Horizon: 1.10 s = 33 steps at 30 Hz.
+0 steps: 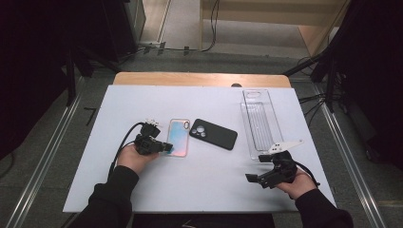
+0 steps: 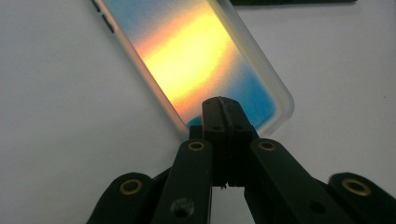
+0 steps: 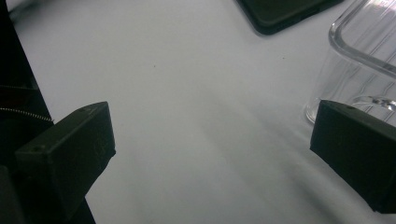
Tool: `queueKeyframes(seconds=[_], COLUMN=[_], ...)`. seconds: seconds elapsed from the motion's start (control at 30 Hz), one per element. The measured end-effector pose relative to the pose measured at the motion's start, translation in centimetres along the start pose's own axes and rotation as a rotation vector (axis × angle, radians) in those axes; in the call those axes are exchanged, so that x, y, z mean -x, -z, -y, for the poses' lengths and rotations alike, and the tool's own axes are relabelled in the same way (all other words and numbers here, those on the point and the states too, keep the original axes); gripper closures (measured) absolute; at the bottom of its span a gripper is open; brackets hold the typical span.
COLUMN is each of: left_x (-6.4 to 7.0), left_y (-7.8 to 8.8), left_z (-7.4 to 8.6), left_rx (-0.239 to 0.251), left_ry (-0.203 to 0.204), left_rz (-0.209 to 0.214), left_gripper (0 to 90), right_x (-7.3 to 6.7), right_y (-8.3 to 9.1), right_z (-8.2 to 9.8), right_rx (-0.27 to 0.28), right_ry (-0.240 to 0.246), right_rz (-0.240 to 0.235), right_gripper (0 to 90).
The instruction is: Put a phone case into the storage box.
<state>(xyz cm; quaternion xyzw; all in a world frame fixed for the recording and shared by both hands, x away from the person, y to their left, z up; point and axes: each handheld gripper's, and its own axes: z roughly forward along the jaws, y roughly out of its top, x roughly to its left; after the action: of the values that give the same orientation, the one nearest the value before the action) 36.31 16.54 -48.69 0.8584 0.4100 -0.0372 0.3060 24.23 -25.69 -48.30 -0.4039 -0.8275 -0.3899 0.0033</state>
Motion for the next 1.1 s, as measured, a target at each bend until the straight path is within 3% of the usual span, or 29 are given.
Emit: queueKeyframes(seconds=[0.2,0.3,1.1], left_x=[-0.8,-1.1,-3.6], left_y=[0.6,0.9,3.9], left_z=[0.4,0.7,3.2], left_rx=[-0.001,-0.008,-0.012], left_ry=[0.019,0.005,0.075], left_rz=[-0.01,-0.014,-0.038], left_gripper=[90.0,90.0,89.9], right_x=[0.0,0.0,0.0], right_y=[0.0,0.0,0.1], right_z=[0.0,0.0,0.0], right_rx=[-0.001,-0.003,0.001], right_ry=[0.0,-0.002,-0.001], right_rz=[0.001,0.001,0.0], right_gripper=[0.0,0.0,0.0])
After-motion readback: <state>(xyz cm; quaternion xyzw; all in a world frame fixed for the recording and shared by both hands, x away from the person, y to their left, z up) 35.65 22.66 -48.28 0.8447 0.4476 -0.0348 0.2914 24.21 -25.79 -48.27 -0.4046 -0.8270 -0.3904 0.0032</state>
